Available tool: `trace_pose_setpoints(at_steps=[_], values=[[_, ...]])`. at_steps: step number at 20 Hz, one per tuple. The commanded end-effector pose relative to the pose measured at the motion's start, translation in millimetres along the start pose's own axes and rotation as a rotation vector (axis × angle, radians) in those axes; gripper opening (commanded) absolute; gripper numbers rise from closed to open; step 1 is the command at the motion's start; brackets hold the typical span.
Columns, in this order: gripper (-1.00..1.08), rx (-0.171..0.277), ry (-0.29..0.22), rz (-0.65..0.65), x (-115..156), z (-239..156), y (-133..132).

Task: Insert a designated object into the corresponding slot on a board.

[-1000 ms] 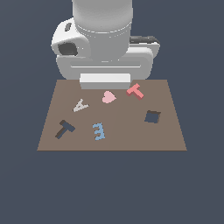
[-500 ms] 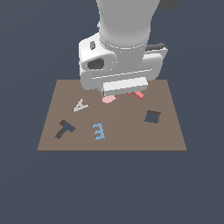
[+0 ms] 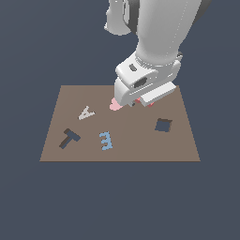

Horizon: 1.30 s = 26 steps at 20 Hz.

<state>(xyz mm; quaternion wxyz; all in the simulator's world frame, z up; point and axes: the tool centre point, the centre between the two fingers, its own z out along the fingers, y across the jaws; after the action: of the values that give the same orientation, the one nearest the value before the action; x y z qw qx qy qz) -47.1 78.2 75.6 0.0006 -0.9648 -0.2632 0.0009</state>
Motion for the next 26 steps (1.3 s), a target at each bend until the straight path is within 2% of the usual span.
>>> trace_pose_setpoints(at_steps=[1, 8, 22, 23, 26], values=[[1.00, 0.000, 0.002, -0.067, -2, 10, -12], [1.00, -0.001, 0.002, -0.162, -8, 25, -29], [1.00, -0.002, 0.001, -0.167, -9, 46, -30], [-1.00, -0.002, 0.001, -0.167, -9, 46, -30], [-1.00, -0.002, 0.001, -0.167, -9, 46, -30]])
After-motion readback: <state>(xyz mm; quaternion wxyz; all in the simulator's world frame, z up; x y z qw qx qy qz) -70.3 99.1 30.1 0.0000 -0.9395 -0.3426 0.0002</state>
